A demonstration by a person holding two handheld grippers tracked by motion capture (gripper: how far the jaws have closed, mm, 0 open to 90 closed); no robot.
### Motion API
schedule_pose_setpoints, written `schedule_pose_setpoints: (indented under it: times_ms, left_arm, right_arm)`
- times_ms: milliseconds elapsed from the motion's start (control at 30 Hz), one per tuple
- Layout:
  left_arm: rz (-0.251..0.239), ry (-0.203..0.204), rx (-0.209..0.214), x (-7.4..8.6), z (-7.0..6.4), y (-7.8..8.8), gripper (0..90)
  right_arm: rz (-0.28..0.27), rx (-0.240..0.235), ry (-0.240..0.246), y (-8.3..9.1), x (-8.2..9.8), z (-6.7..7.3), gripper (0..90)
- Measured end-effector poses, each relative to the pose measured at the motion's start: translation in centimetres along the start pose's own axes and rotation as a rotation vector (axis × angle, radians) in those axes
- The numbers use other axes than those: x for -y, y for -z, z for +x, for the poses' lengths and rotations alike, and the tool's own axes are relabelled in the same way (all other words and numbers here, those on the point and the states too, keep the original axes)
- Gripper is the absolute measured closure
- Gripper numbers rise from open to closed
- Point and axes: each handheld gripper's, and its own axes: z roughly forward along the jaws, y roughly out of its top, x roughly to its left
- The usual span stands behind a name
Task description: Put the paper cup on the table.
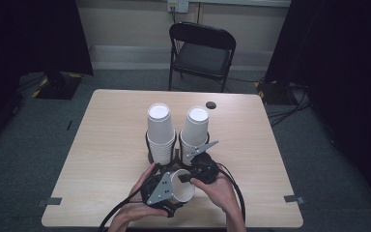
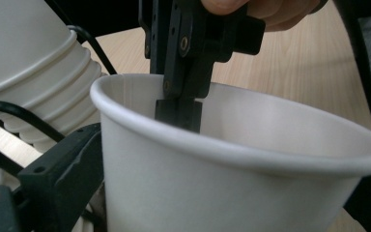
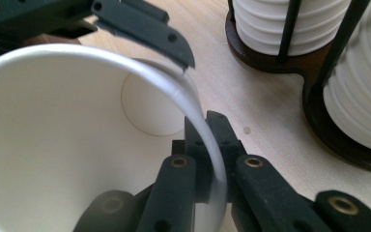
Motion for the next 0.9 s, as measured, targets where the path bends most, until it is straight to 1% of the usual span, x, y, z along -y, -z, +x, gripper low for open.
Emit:
schedule_pose_setpoints:
  times_ms: [33,100,133,167,200,233,267,400,433,500,533,700,800,867,900]
  left_arm:
    - [-0.007,0.002,-0.003,-0.1,-0.2,-0.2,2.9]
    - [0.004,-0.01,-0.006,-0.2,-0.3,-0.4,5.6]
    - [0.006,-0.013,-0.006,-0.2,-0.3,-0.5,5.8]
    - [0.008,-0.011,-0.008,-0.2,-0.3,-0.5,6.2]
    - [0.001,0.005,-0.013,-0.1,-0.4,-0.3,7.0]
    - [-0.01,0.009,-0.011,-0.1,-0.3,-0.3,7.9]
    - [-0.02,0.022,-0.011,0.0,-0.3,-0.2,7.9]
    - [-0.011,0.022,-0.024,0.1,-0.4,-0.2,8.0]
    - [-0.01,0.027,-0.031,0.1,-0.4,-0.2,8.4]
    - [-0.015,0.051,-0.034,0.2,-0.2,-0.1,9.2]
    - [-0.022,0.071,-0.038,0.3,-0.1,-0.2,9.3]
    - [-0.022,0.097,-0.042,0.5,0.1,-0.1,9.6]
    - [-0.035,0.126,-0.044,0.8,0.2,0.0,9.6]
    - [-0.032,0.138,-0.054,1.0,0.4,0.1,9.6]
    - [-0.045,0.158,-0.056,1.1,0.4,0.1,9.6]
  right_arm:
    - [-0.002,-0.004,0.0,0.0,0.0,0.0,88.5]
    - [-0.001,-0.013,0.002,-0.1,-0.1,0.2,88.6]
    - [0.007,-0.018,0.006,-0.2,-0.1,0.3,88.6]
    - [0.005,-0.021,0.011,-0.3,-0.2,0.4,88.5]
    - [0.003,-0.019,0.01,-0.3,-0.2,0.5,88.5]
    - [-0.008,-0.021,0.006,-0.2,-0.1,0.4,88.6]
    - [-0.01,-0.026,0.006,-0.2,-0.1,0.4,88.5]
    - [-0.017,-0.019,0.002,-0.2,-0.2,0.5,87.9]
    - [-0.018,-0.018,0.0,-0.3,-0.1,0.5,87.7]
    - [-0.021,-0.008,0.002,-0.3,-0.1,0.5,86.6]
    - [-0.024,-0.01,0.0,-0.4,0.0,0.5,86.1]
    - [-0.051,-0.004,-0.012,-0.3,0.2,0.4,82.0]
    - [-0.072,-0.006,-0.014,-0.1,0.4,0.2,79.5]
    - [-0.09,-0.014,-0.017,0.1,0.6,0.2,78.4]
    - [-0.099,-0.01,-0.017,0.1,0.6,0.2,77.4]
